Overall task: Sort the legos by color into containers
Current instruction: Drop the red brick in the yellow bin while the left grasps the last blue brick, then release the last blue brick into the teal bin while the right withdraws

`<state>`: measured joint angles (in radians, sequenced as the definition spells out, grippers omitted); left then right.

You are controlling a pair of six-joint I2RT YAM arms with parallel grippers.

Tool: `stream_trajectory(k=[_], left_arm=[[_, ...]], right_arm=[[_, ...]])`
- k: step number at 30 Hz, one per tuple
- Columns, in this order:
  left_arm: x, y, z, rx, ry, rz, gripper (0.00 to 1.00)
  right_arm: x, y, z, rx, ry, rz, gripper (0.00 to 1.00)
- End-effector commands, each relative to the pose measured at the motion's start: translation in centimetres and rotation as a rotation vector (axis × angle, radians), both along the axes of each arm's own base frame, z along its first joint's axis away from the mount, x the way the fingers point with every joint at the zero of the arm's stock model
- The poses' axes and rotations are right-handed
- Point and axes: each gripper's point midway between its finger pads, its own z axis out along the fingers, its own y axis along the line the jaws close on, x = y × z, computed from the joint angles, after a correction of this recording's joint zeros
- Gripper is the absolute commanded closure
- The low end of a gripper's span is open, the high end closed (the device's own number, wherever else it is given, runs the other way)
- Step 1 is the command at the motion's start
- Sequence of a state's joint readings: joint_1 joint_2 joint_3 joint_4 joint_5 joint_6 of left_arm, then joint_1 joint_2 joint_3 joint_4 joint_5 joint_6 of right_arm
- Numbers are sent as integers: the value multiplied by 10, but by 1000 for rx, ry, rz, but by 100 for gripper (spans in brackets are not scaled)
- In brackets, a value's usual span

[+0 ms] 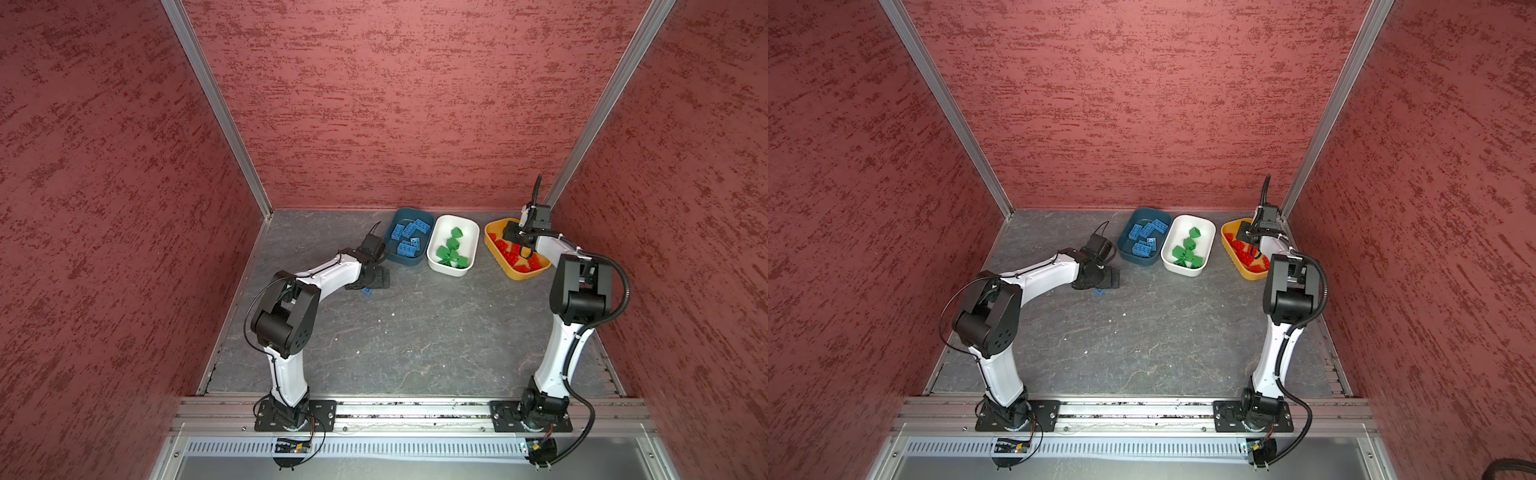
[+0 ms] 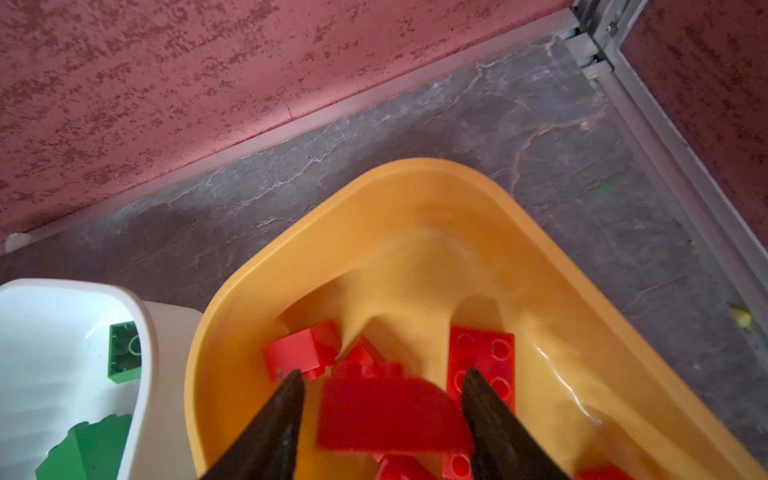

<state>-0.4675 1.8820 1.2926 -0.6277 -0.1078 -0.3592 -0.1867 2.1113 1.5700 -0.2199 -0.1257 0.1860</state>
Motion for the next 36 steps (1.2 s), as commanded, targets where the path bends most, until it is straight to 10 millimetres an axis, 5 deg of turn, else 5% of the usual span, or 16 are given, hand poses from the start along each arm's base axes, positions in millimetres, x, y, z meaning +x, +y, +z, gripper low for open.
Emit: stream_trajectory(k=[1, 17, 27, 36], left_arm=[[3, -7, -9, -9, 42, -100, 3], [6, -14, -30, -8, 98, -172, 30], [4, -14, -37, -11, 117, -158, 54], [1, -19, -43, -28, 130, -164, 74]], right_arm=[[-7, 2, 19, 21, 10, -11, 28], [-83, 36, 75, 74, -102, 66, 1], [-144, 68, 101, 140, -189, 105, 1], [-180, 67, 101, 126, -221, 54, 1]])
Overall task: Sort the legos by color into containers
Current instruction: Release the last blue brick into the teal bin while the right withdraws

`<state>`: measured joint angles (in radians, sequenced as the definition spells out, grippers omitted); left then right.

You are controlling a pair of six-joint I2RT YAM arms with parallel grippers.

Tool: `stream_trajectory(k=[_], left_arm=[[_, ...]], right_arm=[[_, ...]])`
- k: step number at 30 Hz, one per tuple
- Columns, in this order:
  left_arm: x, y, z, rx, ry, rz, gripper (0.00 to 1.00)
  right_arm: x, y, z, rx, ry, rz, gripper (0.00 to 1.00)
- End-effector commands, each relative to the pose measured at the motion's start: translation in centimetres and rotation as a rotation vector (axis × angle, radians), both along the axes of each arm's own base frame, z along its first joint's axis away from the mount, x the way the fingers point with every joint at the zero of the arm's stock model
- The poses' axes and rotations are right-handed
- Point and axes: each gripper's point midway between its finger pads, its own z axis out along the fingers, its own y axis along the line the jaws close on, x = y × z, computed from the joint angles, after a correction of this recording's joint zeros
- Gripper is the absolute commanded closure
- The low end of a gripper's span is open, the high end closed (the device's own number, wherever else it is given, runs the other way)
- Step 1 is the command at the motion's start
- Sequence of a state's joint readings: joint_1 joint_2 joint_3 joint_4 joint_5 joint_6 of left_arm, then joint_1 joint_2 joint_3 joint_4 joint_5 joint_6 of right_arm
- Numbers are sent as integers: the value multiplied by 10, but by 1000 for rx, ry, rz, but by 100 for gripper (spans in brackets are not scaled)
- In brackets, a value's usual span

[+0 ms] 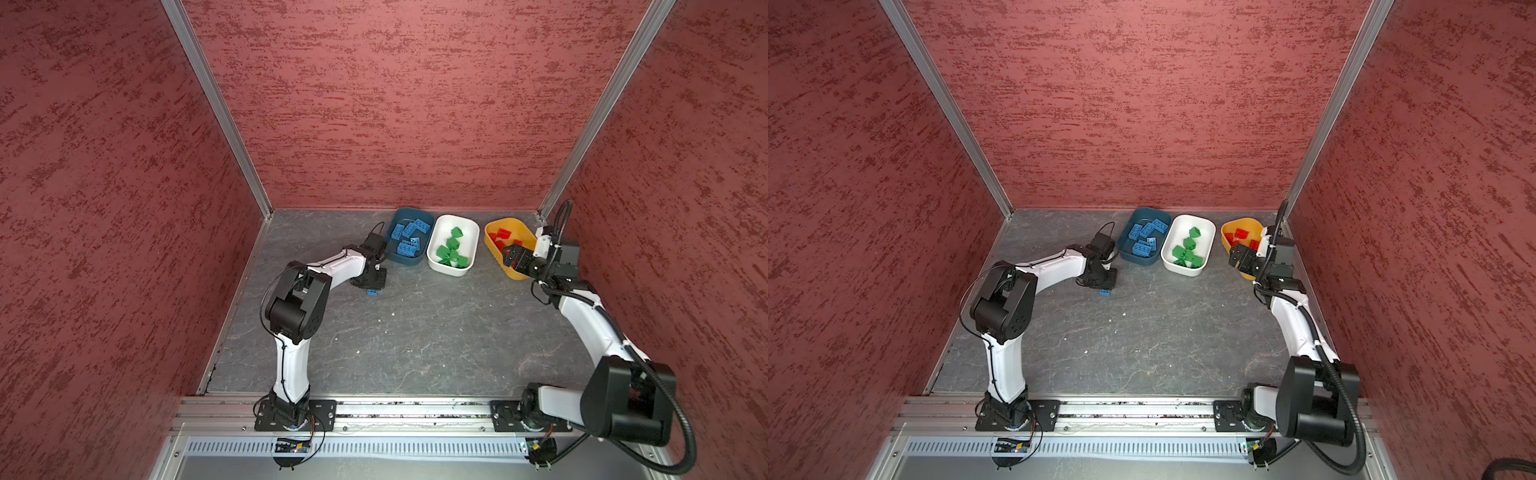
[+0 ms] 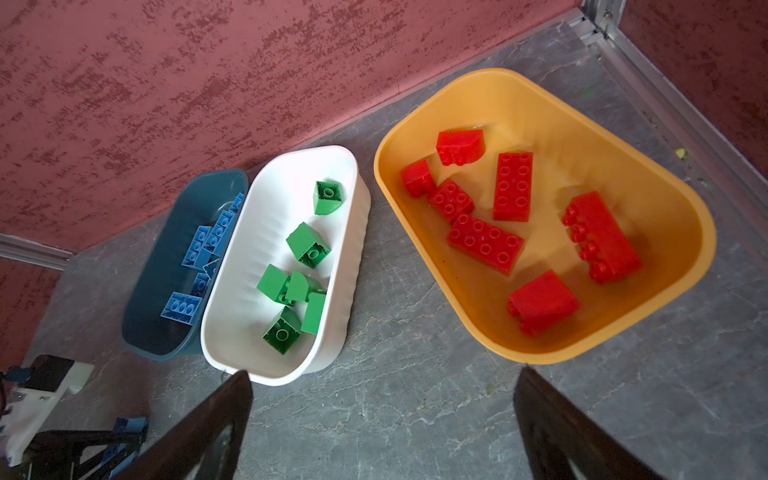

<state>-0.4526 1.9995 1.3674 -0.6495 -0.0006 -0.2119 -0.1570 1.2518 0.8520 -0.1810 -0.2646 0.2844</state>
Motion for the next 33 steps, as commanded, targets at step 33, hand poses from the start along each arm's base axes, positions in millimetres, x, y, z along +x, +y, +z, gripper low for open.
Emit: stream_trajectory(k=[33], left_arm=[[166, -141, 101, -469, -313, -49, 80]], right_arm=[[-23, -5, -14, 14, -44, -81, 1]])
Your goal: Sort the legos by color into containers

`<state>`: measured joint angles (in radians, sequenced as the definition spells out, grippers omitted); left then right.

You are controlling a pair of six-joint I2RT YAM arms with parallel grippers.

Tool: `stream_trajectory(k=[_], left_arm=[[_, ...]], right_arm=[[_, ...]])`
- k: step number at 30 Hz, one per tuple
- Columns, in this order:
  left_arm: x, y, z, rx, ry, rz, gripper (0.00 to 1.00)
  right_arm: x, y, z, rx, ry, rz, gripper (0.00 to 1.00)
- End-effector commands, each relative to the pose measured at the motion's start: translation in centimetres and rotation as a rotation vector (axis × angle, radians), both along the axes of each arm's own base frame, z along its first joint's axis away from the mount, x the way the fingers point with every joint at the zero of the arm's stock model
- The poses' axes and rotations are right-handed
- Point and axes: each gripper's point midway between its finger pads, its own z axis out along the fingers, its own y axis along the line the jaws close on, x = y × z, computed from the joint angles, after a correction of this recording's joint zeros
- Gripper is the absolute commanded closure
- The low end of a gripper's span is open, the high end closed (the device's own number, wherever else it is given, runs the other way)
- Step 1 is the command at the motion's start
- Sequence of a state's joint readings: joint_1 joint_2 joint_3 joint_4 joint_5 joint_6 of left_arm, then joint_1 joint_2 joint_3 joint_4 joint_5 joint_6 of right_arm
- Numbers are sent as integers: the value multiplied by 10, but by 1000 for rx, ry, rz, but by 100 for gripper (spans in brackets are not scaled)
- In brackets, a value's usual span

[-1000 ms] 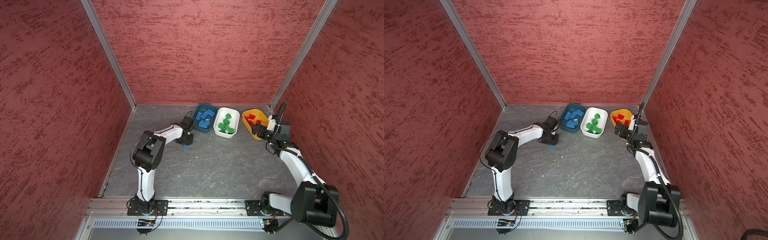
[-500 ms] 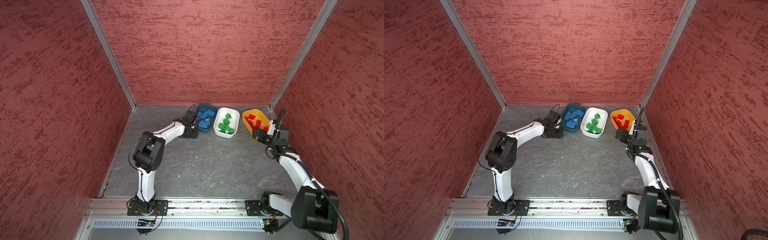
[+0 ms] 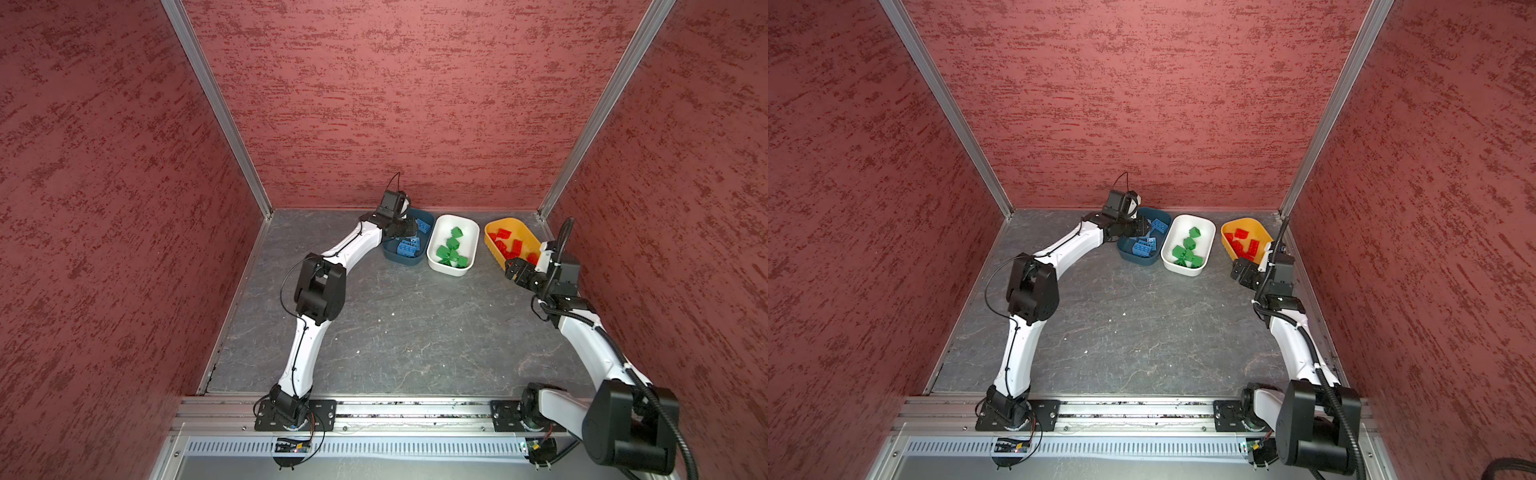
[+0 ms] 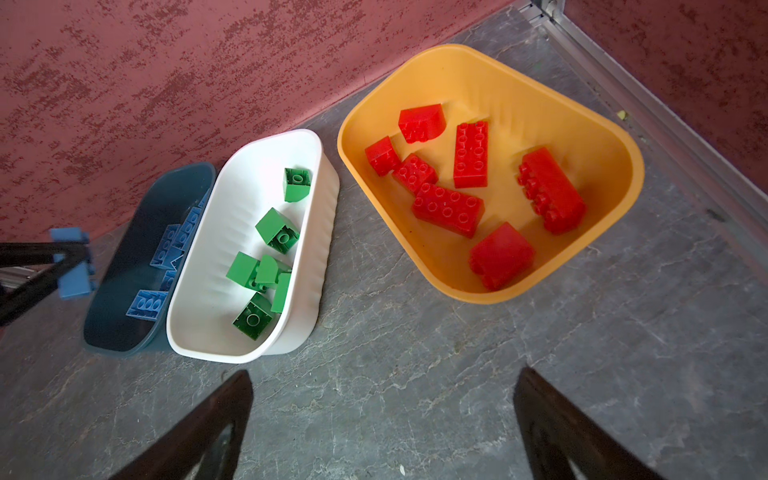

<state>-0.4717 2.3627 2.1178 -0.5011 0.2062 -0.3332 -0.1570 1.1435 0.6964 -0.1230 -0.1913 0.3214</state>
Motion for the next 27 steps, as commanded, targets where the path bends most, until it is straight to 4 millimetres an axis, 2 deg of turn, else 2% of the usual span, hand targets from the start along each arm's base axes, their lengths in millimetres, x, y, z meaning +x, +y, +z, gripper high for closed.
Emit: stream_trajectory(k=[1, 5, 7, 12, 17, 20, 23, 27], left_arm=[[7, -12, -10, -18, 37, -43, 79], [24, -6, -22, 15, 30, 17, 68], [28, -3, -23, -14, 44, 36, 52], [18, -12, -3, -114, 69, -20, 24], [4, -9, 34, -149, 16, -44, 10], [-7, 3, 54, -144, -38, -20, 1], [-24, 26, 71, -109, -98, 43, 1], [-62, 69, 77, -14, -189, 157, 1]], right_arm=[[4, 3, 7, 27, -41, 2, 1], [4, 4, 7, 32, -40, 4, 1], [3, 4, 7, 31, -40, 3, 1], [2, 3, 3, 23, -35, -3, 1], [1, -5, -5, 7, -38, -46, 1], [0, -20, -16, -41, -37, -124, 1], [-1, -36, -24, -101, -46, -196, 1], [2, -52, -35, -210, -80, -241, 1]])
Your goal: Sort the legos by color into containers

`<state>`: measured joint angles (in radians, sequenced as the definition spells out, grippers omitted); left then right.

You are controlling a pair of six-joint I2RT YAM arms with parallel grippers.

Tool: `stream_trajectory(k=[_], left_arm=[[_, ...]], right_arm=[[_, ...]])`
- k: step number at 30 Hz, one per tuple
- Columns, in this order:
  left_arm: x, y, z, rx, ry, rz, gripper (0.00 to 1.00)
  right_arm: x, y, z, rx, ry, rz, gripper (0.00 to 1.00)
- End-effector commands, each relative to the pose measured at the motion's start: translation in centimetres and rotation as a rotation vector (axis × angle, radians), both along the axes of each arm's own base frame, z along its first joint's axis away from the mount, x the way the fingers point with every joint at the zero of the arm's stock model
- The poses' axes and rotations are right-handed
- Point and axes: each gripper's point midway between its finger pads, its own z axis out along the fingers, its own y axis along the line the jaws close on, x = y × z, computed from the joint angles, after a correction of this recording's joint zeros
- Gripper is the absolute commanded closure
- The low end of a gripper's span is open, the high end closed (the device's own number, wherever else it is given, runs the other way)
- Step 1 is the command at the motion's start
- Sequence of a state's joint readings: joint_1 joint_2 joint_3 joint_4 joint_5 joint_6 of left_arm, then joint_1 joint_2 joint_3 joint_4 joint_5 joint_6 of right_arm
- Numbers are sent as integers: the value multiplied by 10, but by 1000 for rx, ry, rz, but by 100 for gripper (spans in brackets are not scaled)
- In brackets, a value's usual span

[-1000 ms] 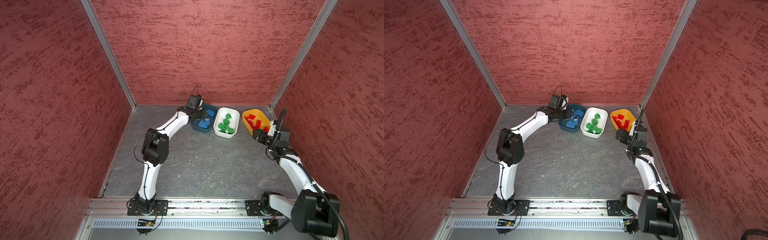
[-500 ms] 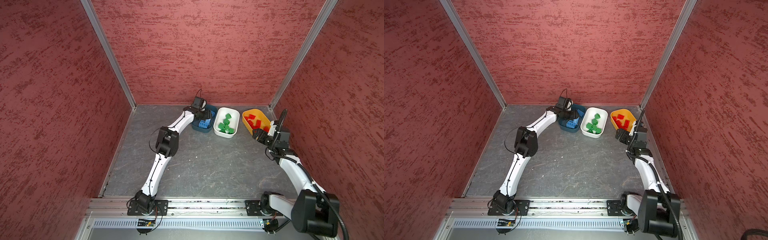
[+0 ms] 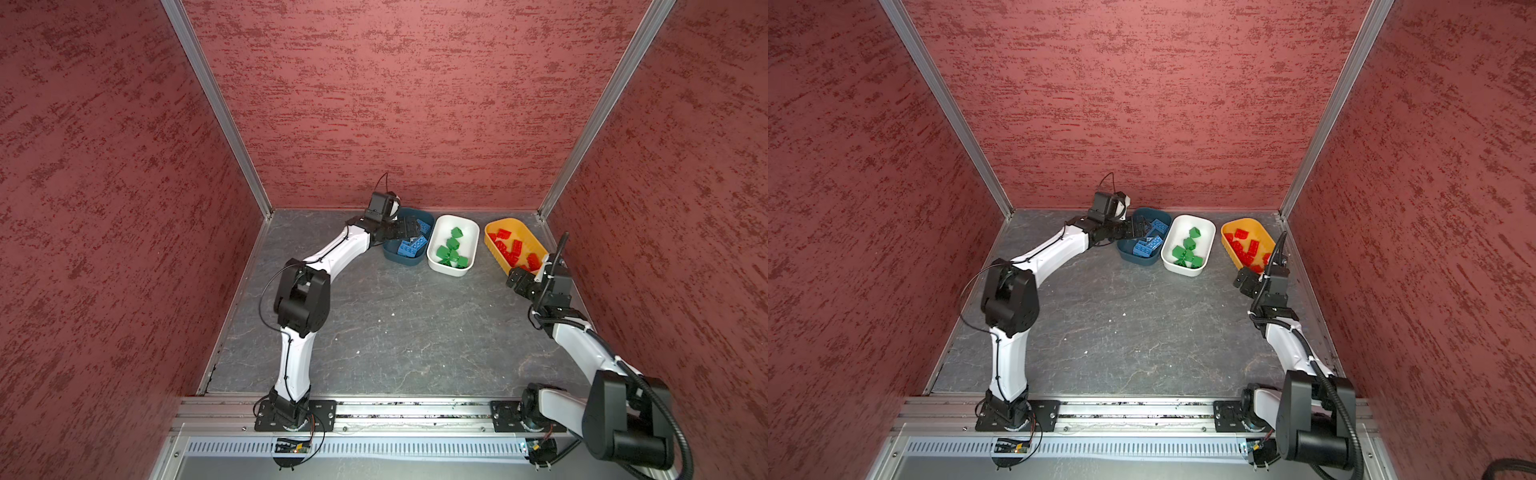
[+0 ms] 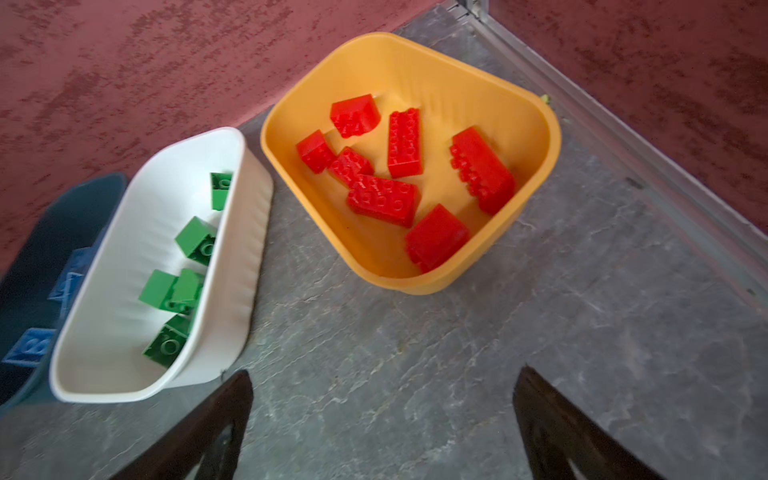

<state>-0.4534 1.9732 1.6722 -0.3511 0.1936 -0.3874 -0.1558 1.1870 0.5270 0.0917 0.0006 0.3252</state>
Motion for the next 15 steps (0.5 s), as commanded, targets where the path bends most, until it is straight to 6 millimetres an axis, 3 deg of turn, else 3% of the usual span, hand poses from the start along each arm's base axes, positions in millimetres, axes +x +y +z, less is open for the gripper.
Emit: stream_trajectory(k=[1, 4, 10, 13, 15], left_arm=[[-15, 40, 17, 69, -142, 137, 1], [-44, 97, 12, 163, -182, 296, 1], [-105, 234, -17, 414, -155, 664, 1], [-130, 284, -37, 429, -116, 752, 1], [-142, 307, -49, 457, -101, 785, 1]], right_arm=[[11, -21, 11, -138, -93, -67, 1], [20, -20, 6, -173, -117, -37, 1], [40, -7, 7, -229, -203, 60, 1], [45, 8, 21, -273, -302, 143, 1], [49, 17, 24, -267, -337, 195, 1]])
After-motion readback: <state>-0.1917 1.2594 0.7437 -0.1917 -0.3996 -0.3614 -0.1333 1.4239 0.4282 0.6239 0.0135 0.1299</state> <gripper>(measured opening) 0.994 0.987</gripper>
